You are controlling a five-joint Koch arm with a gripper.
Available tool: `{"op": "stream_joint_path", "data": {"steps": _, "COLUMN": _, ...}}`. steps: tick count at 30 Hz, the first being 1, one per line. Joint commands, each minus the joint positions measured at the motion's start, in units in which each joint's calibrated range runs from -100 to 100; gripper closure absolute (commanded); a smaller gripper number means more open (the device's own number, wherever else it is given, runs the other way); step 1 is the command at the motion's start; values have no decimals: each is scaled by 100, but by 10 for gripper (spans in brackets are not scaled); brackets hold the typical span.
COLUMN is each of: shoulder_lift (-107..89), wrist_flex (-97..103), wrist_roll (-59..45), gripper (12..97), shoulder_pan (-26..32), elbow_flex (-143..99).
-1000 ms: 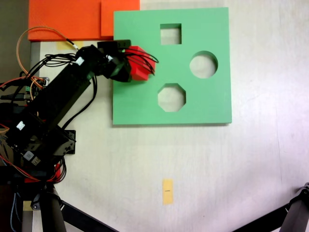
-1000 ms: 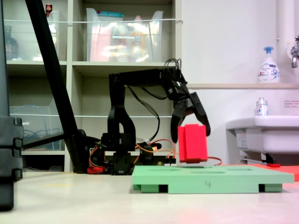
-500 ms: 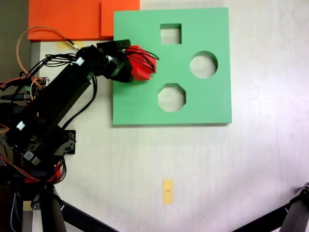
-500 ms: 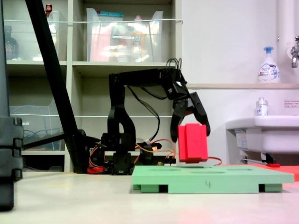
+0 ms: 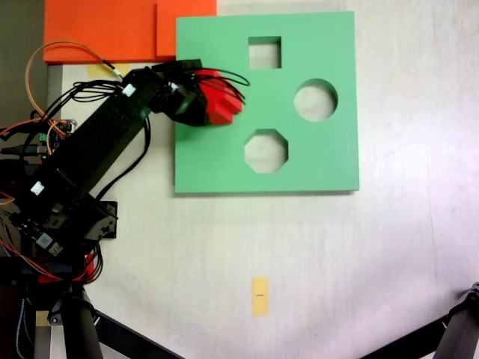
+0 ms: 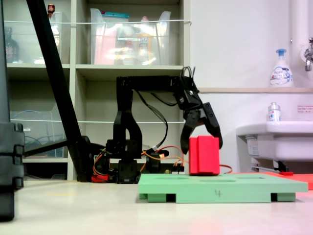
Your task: Put the cross columnar block into the corresponding hole
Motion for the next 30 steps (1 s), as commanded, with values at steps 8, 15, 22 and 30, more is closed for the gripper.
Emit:
{"op": "stream_joint_path", "data": {"steps": 8, "shoulder_lift": 108, "wrist_flex": 687, "wrist_roll": -44, "gripper": 705, "shoulder_pan": 34, "elbow_flex": 60}}
{"op": "stream_joint_path", "data": {"steps": 15, "shoulder_lift": 94, "wrist_flex": 773, "wrist_roll": -107, "gripper": 703, "shoulder_pan": -83, "elbow_flex": -59}}
{"op": "stream_joint_path", "data": {"steps": 22, "shoulder_lift": -158, "wrist_flex": 1303, "wrist_roll": -112, "gripper": 703, "shoulder_pan": -195, "elbow_flex": -568}}
{"op": "stream_joint_path", "data": {"steps": 30, "shoulder_lift": -535, "wrist_flex": 1361, "wrist_roll": -88, "gripper": 703, "shoulder_pan": -166, "elbow_flex": -648}}
